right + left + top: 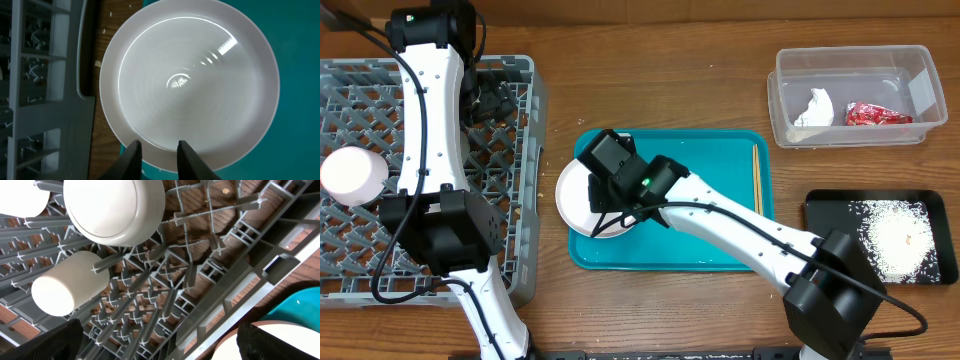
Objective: Sort waste into correct bins and load items into the dishwasher
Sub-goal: 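Carry the empty plate left and set it on the teal tray, then release the plate and raise the right gripper to the upper right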
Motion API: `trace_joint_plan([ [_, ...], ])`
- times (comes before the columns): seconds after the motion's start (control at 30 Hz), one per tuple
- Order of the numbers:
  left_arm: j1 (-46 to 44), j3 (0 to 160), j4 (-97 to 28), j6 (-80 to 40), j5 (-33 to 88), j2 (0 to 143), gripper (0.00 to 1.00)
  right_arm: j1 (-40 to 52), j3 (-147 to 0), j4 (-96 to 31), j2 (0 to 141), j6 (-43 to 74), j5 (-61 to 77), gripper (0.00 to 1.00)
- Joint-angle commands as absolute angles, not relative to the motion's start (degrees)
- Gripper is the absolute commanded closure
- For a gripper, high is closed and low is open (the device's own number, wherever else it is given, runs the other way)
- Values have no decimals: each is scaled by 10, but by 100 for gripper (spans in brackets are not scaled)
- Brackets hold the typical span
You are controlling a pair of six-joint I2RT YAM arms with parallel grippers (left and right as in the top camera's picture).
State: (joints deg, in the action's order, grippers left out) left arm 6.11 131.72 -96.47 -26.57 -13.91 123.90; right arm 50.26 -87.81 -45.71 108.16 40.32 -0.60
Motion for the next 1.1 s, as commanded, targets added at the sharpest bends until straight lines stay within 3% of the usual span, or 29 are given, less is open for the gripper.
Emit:
trace_joint_plan([
  [0.0,60,1321,-966,-259,-139,1244,0,470,-957,-509,1037,407,-14,62],
  [0.07,60,1321,-966,-259,-139,1244,0,445,-996,-559,1020,408,-12,47],
  [0.1,60,1321,-966,-259,-139,1244,0,430,-1015,-584,1011,408,-9,3],
  [0.13,60,1321,-966,-259,-139,1244,0,411,-1037,-614,1000,408,-6,0],
  [0.37,60,1321,-966,-259,-139,1244,0,225,-1129,-771,920,404,-17,0],
  [0.63,60,1321,-966,-259,-139,1244,0,-23,-1131,-875,886,403,-38,0],
  [0.77,60,1321,-966,-259,-139,1244,0,-83,-1129,-888,888,403,-38,0],
  [1.0,60,1321,-915,-266,-133,1244,0,-99,-1129,-888,888,403,-38,0],
  [1.07,59,1321,-901,-325,-32,1244,0,-99,-1129,-888,888,403,-38,0],
])
